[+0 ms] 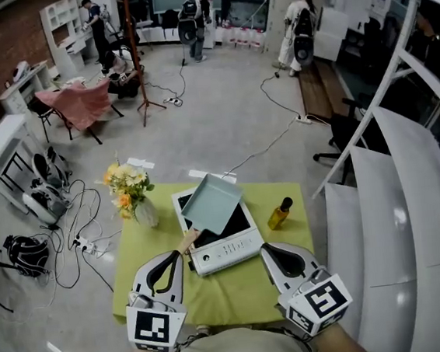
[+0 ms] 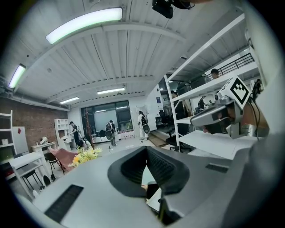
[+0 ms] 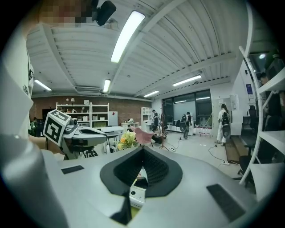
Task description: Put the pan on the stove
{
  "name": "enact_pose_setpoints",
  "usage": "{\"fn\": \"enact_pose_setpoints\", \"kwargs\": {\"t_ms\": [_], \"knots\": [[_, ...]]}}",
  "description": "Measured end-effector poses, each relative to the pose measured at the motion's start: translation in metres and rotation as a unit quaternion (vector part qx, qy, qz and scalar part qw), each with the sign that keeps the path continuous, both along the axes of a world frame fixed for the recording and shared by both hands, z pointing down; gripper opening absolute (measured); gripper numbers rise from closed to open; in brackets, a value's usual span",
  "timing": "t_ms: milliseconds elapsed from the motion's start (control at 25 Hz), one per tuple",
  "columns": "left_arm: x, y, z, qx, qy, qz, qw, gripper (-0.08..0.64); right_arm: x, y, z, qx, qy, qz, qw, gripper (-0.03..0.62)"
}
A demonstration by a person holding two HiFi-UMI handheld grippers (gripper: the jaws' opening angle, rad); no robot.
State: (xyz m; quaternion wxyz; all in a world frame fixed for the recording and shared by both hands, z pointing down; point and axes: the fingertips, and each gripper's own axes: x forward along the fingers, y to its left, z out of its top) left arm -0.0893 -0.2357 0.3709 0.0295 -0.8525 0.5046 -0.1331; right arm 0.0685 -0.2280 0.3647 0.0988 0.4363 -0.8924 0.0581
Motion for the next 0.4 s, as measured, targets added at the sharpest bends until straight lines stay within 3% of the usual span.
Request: {"fn": "enact_pose_setpoints", "kwargs": {"t_ms": [400], "knots": [[0.010,-0.002,-0.009,0.007,-0.010,0.006,0.9999,0.006,0.010,0.002,0.014,-0.027,0.007,0.010,1.000,0.006]]}}
